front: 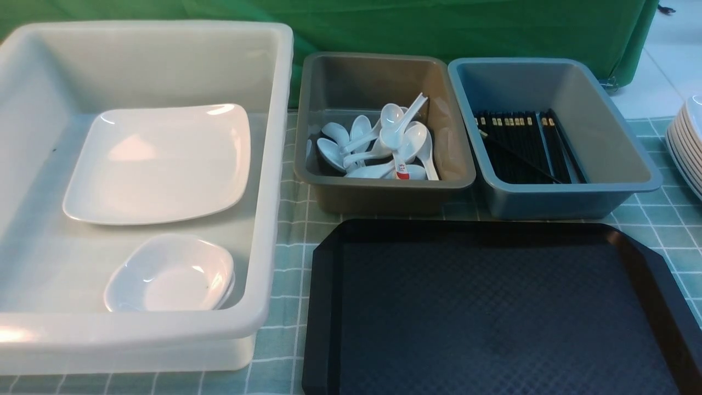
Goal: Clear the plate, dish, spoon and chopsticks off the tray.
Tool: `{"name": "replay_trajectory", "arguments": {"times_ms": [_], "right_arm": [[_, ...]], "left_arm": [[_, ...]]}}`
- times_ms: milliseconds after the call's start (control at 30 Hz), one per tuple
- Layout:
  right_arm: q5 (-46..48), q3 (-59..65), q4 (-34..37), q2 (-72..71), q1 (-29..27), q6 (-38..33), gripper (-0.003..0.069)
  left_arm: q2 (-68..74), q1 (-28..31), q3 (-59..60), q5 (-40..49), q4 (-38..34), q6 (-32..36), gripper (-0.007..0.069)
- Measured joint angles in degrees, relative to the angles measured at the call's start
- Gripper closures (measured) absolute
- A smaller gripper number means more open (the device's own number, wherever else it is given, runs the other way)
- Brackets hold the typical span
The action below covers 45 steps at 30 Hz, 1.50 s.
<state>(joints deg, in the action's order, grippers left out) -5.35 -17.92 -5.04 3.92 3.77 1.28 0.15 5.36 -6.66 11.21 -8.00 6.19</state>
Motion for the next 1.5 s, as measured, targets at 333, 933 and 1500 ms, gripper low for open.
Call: {"name": "replay_trajectory", "arguments": {"times_ms": [333,933,1500], "right_arm": [[0.2,0.0,-0.1,0.0,0.0,0.4,0.0430],[0.2,0.0,-0.1,0.0,0.0,0.4,0.0421],[6.0,9.2,-1.4,-0.1,0.0,-8.3,0.0419]], "left_arm": [[-0.1,-5.8,7.1,2.0,2.1,-0.8,0.0613],[-0.1,-5.9,7.1,1.7,2.1,-0.3,0.0613],[-0.1,-5.9,7.1,1.6,2.1,-0.2,0.0613]]}}
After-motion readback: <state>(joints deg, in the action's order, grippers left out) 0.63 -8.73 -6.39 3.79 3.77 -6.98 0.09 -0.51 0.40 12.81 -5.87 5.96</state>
